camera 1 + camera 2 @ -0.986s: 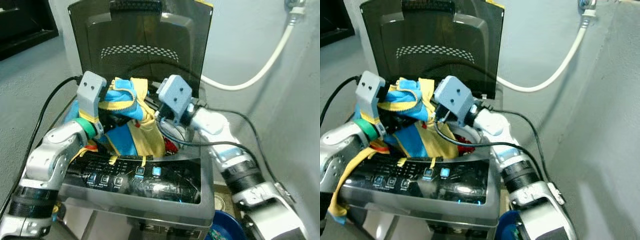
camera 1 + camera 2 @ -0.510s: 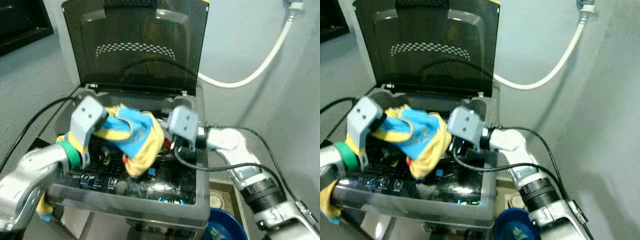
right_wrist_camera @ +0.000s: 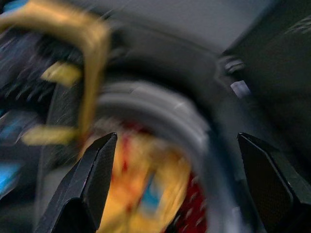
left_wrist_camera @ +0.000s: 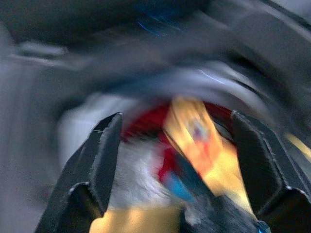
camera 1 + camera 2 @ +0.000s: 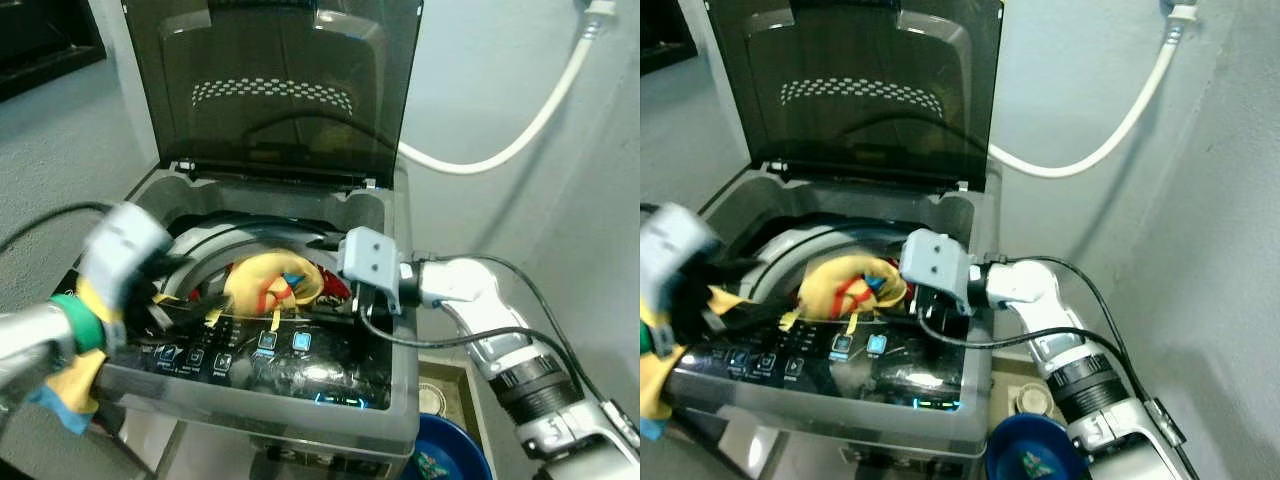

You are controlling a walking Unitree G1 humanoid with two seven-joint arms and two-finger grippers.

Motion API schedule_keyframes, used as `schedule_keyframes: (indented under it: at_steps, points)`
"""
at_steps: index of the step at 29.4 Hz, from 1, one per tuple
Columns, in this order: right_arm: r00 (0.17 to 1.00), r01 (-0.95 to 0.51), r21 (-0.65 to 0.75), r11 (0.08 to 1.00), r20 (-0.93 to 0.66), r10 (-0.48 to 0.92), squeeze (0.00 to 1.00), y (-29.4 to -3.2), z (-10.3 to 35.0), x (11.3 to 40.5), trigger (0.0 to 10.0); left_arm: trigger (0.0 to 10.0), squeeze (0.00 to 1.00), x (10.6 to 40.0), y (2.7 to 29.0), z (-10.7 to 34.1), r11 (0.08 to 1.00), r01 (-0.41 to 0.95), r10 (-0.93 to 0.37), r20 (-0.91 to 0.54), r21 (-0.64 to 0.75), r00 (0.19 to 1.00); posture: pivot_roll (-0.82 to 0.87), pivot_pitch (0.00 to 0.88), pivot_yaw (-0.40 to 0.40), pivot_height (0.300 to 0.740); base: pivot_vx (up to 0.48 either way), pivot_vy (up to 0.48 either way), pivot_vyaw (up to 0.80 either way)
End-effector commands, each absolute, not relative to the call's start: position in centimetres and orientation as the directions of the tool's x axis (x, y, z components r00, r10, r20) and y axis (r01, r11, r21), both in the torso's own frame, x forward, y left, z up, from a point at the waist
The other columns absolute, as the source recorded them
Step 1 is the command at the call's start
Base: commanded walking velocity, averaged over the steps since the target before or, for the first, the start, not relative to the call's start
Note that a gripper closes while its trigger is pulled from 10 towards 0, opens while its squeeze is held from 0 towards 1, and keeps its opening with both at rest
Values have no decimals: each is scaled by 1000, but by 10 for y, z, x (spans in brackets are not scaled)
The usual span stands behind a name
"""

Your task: Clothes washing

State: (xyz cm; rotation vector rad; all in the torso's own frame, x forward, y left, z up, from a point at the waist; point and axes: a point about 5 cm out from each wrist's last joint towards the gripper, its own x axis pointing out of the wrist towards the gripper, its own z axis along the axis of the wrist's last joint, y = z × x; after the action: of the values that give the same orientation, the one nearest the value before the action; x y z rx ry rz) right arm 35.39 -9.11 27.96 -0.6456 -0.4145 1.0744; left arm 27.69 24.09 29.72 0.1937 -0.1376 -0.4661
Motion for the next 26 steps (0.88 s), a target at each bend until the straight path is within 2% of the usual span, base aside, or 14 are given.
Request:
schedule_keyframes:
  at_steps: [1,2,3,4,5,6,7,11,13,16,21,22,25,26]
  points:
    - [465,-624,-641,446,154,872,0,-96,302,358,10000,10000,0,282,261,310,938,284,-318,171,199,932,62,101,57,740,0,0,0]
    - [465,-624,-641,446,154,872,0,-96,302,358,10000,10000,0,282,261,310,938,284,-318,171,199,932,62,101,57,740,0,0,0]
    - [492,-586,-604,540,264,829,0,-100,313,360,10000,10000,0,285,264,317,947,237,-284,225,216,932,64,102,56,740,0,0,0]
    - [492,-586,-604,540,264,829,0,-100,313,360,10000,10000,0,285,264,317,947,237,-284,225,216,932,64,102,56,740,0,0,0]
    - [523,-560,-536,632,363,771,0,-104,322,362,10000,10000,0,287,262,323,947,228,-283,255,227,924,60,101,58,740,0,0,0]
    - [523,-560,-536,632,363,771,0,-104,322,362,10000,10000,0,287,262,323,947,228,-283,255,227,924,60,101,58,740,0,0,0]
    - [548,-518,-487,704,443,710,0,-108,328,363,10000,10000,0,287,256,324,934,263,-323,253,244,912,52,106,64,740,0,0,0]
    - [585,-458,-396,796,540,605,0,-116,333,363,10000,10000,0,282,238,319,874,388,-452,199,292,870,49,111,70,740,0,0,0]
    - [626,-417,-284,863,599,500,0,-124,330,362,10000,10000,0,279,222,313,842,451,-514,185,297,838,49,107,71,740,0,0,0]
    - [660,-402,-208,892,610,439,0,-123,317,359,10000,10000,0,284,207,309,860,439,-496,224,260,839,51,103,66,740,0,0,0]
    - [672,-391,-195,900,608,423,0,-122,312,357,10000,10000,0,286,203,308,871,423,-479,242,249,844,51,103,66,740,0,0,0]
    - [717,-348,-131,928,601,354,0,-123,299,356,10000,10000,0,292,196,308,902,357,-419,290,243,861,56,90,61,740,0,0,0]
    - [753,-286,-92,954,594,283,0,-127,288,354,10000,10000,0,297,190,311,929,301,-360,340,216,868,56,76,59,740,0,0,0]
    - [776,-202,-35,979,604,182,0,-137,281,351,10000,10000,0,302,184,316,948,253,-312,398,194,863,46,58,63,740,0,0,0]
